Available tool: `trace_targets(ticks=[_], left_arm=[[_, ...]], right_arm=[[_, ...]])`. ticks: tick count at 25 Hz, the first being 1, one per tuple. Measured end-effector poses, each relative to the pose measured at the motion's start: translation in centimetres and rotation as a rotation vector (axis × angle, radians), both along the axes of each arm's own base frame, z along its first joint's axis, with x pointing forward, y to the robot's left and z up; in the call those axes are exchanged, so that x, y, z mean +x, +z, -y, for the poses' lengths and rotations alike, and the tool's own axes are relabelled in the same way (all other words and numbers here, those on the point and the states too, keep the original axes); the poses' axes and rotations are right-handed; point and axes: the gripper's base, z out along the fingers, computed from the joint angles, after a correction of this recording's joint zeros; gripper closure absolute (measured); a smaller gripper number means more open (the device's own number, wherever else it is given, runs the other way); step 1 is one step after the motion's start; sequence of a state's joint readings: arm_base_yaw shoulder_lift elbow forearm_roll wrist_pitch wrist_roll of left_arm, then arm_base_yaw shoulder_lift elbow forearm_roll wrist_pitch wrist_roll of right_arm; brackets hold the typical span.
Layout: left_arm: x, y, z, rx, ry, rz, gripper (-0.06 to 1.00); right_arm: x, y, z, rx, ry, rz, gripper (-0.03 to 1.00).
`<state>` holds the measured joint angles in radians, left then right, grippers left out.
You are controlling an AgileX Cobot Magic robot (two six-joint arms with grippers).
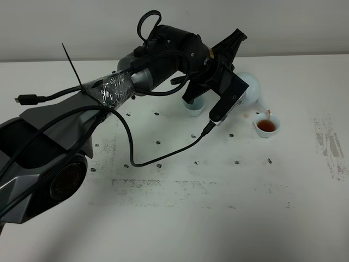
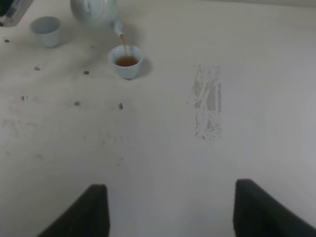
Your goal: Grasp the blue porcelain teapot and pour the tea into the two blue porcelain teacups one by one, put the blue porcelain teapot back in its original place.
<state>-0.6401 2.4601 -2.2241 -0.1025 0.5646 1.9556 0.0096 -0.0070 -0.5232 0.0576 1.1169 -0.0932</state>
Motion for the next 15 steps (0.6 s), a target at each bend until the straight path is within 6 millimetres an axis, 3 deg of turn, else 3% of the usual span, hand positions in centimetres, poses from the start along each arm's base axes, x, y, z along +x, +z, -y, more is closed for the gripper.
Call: trace_targets(ticks=[15], left_arm=[[-0.07, 0.0, 0.08, -0.022, 0.015, -0.02, 0.94]], right_arm=[[0.0, 0.01, 0.0, 0.0, 0.0, 0.001, 0.45]])
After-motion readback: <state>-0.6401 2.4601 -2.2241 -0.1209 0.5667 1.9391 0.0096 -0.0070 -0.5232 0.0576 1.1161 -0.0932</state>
